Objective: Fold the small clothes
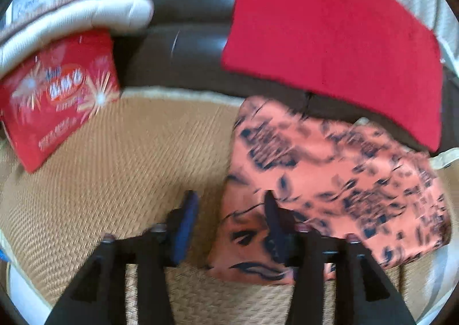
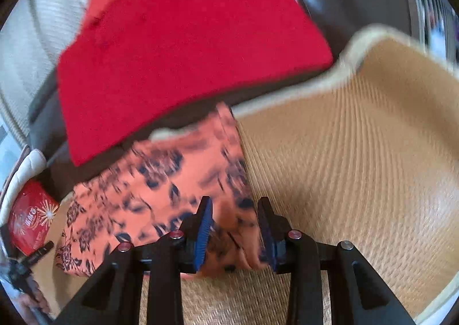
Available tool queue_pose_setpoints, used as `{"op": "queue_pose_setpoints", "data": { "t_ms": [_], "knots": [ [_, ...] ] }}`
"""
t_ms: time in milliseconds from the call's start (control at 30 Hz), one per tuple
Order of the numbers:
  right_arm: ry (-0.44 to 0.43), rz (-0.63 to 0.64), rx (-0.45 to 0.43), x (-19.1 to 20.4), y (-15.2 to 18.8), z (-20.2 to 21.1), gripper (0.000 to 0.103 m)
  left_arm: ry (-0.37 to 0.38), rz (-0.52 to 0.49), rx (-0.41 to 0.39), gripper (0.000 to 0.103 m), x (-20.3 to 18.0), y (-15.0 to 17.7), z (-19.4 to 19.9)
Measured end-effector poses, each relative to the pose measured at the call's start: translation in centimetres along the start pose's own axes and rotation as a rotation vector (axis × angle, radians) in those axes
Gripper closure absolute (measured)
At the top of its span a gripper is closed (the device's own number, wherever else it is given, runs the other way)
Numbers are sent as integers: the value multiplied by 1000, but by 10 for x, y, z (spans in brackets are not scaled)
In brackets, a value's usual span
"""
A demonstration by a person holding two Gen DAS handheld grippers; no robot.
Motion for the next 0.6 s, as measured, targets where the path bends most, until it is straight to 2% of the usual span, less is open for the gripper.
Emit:
{"op": "queue_pose_setpoints", "data": {
  "t_ms": [100,267,400,467,533,600],
  "knots": [
    [-100,16,-23,31,-3,3,66,72,-65,-52,40,-35,-6,5],
    [-168,68,45,77,12,-23,66,140,-187,-24,40,-90,8,-8],
    [-156,92,106,96,24,-55,66,143,-210,17,40,-114,16,-31],
    [-125,84,149,93,31,-75,66,122,-206,76,40,-115,25,-44],
    [-59,97,193,85,40,-91,67,99,-195,179,40,-110,44,-62],
    [-55,95,236,81,50,-101,67,95,-230,182,39,-112,49,-64]
  ]
}}
Point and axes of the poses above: each gripper's, at about its wrist camera, not at the fingertips, and z roughly against the way its jaws point, x to its left, y to its underside, the point moved 7 cm from there along -z, roughly the way its jaws point, and after that the axes turned 13 degrees about -x, right-handed, at the moved point
